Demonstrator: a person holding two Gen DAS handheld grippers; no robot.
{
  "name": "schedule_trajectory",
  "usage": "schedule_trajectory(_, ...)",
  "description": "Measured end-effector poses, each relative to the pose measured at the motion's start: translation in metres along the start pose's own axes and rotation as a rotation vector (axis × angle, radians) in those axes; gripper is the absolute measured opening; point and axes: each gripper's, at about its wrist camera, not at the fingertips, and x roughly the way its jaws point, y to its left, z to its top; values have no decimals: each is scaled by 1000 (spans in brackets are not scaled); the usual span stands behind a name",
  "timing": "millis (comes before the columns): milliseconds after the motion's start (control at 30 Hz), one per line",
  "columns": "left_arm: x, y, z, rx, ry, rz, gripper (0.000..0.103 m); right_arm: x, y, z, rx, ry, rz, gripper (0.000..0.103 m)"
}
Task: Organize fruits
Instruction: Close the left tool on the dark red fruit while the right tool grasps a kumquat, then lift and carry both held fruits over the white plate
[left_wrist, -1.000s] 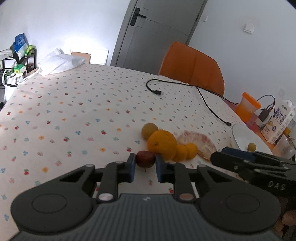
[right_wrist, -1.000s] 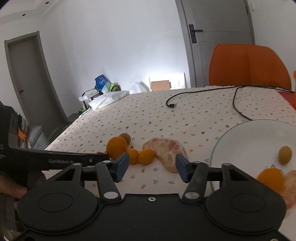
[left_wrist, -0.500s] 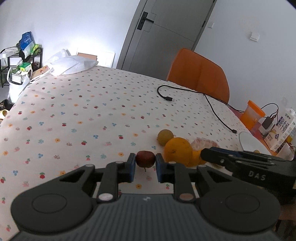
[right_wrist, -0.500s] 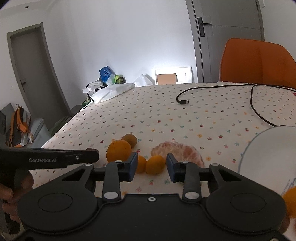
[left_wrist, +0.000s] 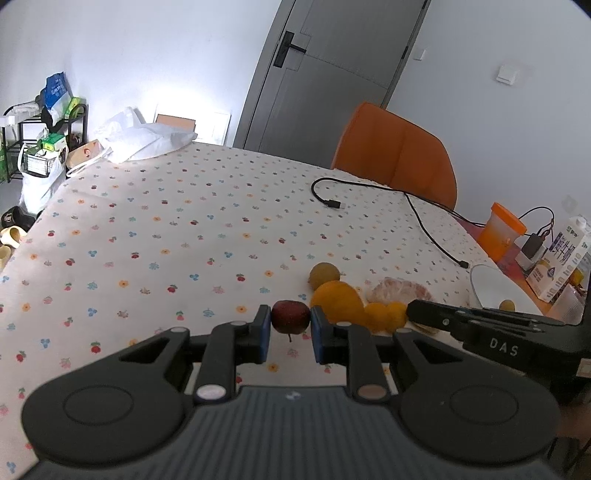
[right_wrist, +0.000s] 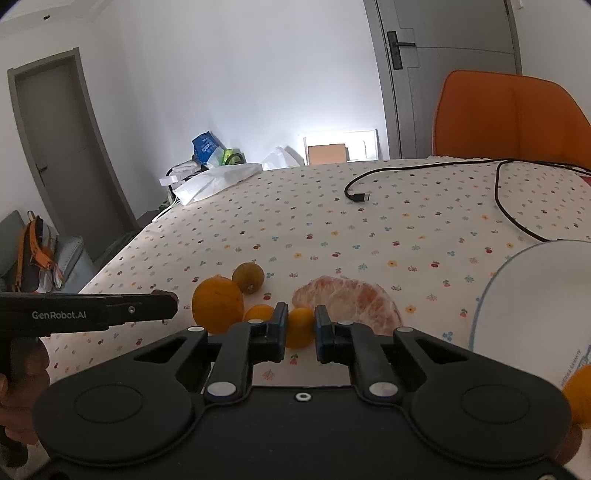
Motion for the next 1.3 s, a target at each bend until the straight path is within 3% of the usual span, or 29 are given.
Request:
schedule_trajectory(200,-6,-4,-1,10,-10,-2,21,-7,-2,-1,10,2,0,4)
schedule_trajectory(267,-8,-4,-2,10,-11,0,21,-5,-3,-2,17,8,-4,11)
schedule_trajectory(433,-12,-2,-2,8,-14,13,21,0,-1,-4,11,21,5,12)
schedule_trajectory(533,-14,0,-2,5,-17,19,21,6,-2,-7,14,38,1,21)
schedule_trajectory(667,-13,1,-2,3,-17,21,21,9,0,-10,0,36,13,20)
schedule_trajectory(733,-14,0,-2,5,-17,18,21,9,-1,-10,5,37,15,12)
schedule_trajectory(867,-14,0,-3,7,-18,15,21,8,-1,-10,10,40,9,11)
schedule_trajectory(900,-13,0,-3,5,-19,15,21,8,-1,-9,11,43,4,12)
schedule_trajectory(967,-13,2,-3,2,-16,17,21,7,1,-8,5,36,-8,27)
schedule_trajectory(1000,-12,3,-3,0,-16,17,21,6,1,-7,3,31,-12,30)
schedule_trajectory(1300,-13,8,-3,-9,-15,22,21,19,2,0,6,35,17,31)
